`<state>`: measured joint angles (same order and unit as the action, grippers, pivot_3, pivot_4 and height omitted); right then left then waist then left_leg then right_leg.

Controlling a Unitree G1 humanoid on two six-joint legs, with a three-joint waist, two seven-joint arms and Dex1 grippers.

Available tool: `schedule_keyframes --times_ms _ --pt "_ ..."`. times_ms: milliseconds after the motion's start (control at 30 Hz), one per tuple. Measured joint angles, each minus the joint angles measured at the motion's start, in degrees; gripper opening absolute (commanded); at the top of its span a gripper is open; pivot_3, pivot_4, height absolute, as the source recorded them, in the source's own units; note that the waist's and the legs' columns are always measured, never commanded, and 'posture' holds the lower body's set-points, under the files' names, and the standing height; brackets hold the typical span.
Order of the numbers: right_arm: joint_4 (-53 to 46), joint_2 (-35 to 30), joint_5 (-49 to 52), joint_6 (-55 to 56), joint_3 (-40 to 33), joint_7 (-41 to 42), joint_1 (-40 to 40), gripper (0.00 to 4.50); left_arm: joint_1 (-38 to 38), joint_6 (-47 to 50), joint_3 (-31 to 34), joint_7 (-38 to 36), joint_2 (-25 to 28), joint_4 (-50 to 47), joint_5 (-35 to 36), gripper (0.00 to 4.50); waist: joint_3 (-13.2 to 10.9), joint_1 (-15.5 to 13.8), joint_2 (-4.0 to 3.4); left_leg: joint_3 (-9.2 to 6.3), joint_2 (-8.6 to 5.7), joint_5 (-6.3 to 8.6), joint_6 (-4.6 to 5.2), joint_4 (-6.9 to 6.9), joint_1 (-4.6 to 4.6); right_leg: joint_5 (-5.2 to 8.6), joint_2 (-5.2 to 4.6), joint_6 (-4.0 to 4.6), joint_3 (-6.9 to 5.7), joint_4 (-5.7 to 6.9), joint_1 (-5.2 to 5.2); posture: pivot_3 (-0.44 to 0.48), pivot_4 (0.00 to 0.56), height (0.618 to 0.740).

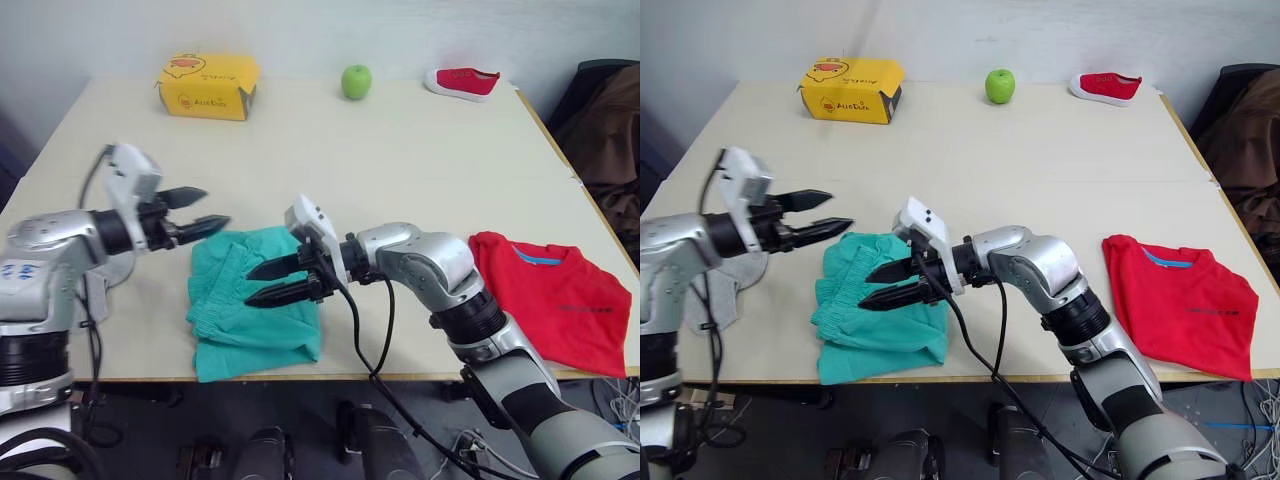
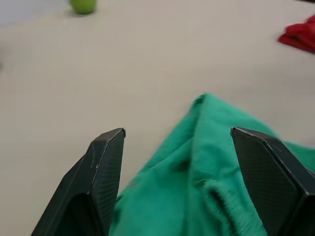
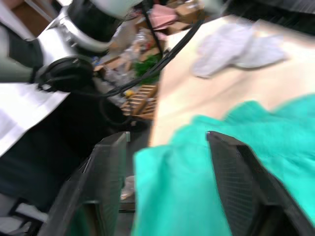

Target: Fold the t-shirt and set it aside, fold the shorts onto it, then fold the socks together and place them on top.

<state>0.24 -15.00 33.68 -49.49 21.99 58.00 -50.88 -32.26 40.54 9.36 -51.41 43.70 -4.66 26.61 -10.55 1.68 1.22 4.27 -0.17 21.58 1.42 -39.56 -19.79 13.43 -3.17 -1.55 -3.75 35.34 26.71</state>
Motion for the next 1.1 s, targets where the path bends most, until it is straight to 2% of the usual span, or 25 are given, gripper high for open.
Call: schedule_keyframes --times_ms 133,233,333,400,567,733,900,967,1100 --pt "1.4 0.5 -5.9 3.9 2.6 -2.1 3.1 0.03 -0.6 -1.1 -6.6 -1.9 -1.1 -1.2 -0.9 1.72 0.0 0.4 -0.01 0.01 0.04 -0.09 -0.14 0.02 0.02 0.01 0.08 0.00 0.00 0.05 0.05 0.000 0.150 0.740" --pt "4.0 1.1 -10.6 6.8 5.6 -3.4 5.2 0.00 0.3 -3.1 -11.1 -3.0 -1.0 -0.3 -3.6 0.93 0.0 0.4 -0.01 0.02 0.04 -0.19 -0.20 0.02 0.09 0.01 0.07 0.02 0.02 0.17 0.03 0.000 0.150 0.740" --pt "6.3 0.3 -15.9 10.1 9.5 -3.6 7.4 0.00 1.8 -6.5 -15.9 -3.4 -1.1 5.0 -8.3 0.02 0.0 0.1 -0.01 0.01 0.02 -0.25 -0.17 0.01 0.13 0.03 0.05 0.06 0.02 0.19 0.02 0.000 0.150 0.740" --pt "5.9 -1.8 -17.3 11.3 10.5 -2.6 8.8 0.00 1.4 -9.5 -17.1 -2.9 -2.0 8.8 -10.8 0.02 0.0 -0.1 -0.01 -0.01 0.01 -0.26 -0.16 0.00 0.12 0.03 0.02 0.06 0.01 0.22 0.02 0.000 0.150 0.740" --pt "-2.5 -9.7 -15.4 7.7 8.4 2.6 11.7 0.00 -1.6 -17.0 -16.6 1.0 -5.9 19.3 -14.4 0.02 0.0 -1.1 -0.01 -0.25 -0.09 -0.27 -0.03 -0.10 -0.08 0.01 -0.16 0.02 -0.27 0.16 -0.01 0.000 0.150 0.740" --pt "-2.6 -7.7 -9.1 -0.4 1.1 2.8 8.9 0.00 -1.1 -16.8 -11.9 0.6 -6.0 17.0 -11.8 0.02 0.0 -0.3 -0.03 -0.48 -0.07 -0.31 -0.09 -0.15 -0.24 0.01 -0.17 0.02 -0.46 0.21 0.07 0.000 0.150 0.740" --pt "8.6 -0.1 -9.5 1.7 -5.2 -1.9 -1.6 0.00 4.6 -8.6 -4.7 -1.4 -3.3 2.0 -2.8 0.02 0.0 0.2 -0.08 -0.59 -0.05 -0.35 -0.19 -0.10 -0.32 0.04 -0.17 0.09 -0.54 0.27 0.20 0.000 0.150 0.740" --pt "15.6 3.0 -12.3 5.8 -5.3 -4.4 -3.9 0.00 8.1 -6.6 -2.9 -0.7 -2.2 -1.3 -1.9 0.02 -0.1 0.2 -0.09 -0.57 -0.07 -0.35 -0.19 -0.10 -0.32 0.05 -0.18 0.10 -0.53 0.26 0.20 0.000 0.150 0.740" --pt "30.8 7.9 -19.4 15.6 -3.7 -9.2 -6.9 0.00 14.9 -6.3 -3.8 1.0 -2.4 -3.9 -2.9 0.02 -0.1 0.1 -0.12 -0.57 -0.13 -0.38 -0.12 -0.11 -0.40 0.05 -0.27 0.10 -0.54 0.25 0.21 0.000 0.150 0.740"
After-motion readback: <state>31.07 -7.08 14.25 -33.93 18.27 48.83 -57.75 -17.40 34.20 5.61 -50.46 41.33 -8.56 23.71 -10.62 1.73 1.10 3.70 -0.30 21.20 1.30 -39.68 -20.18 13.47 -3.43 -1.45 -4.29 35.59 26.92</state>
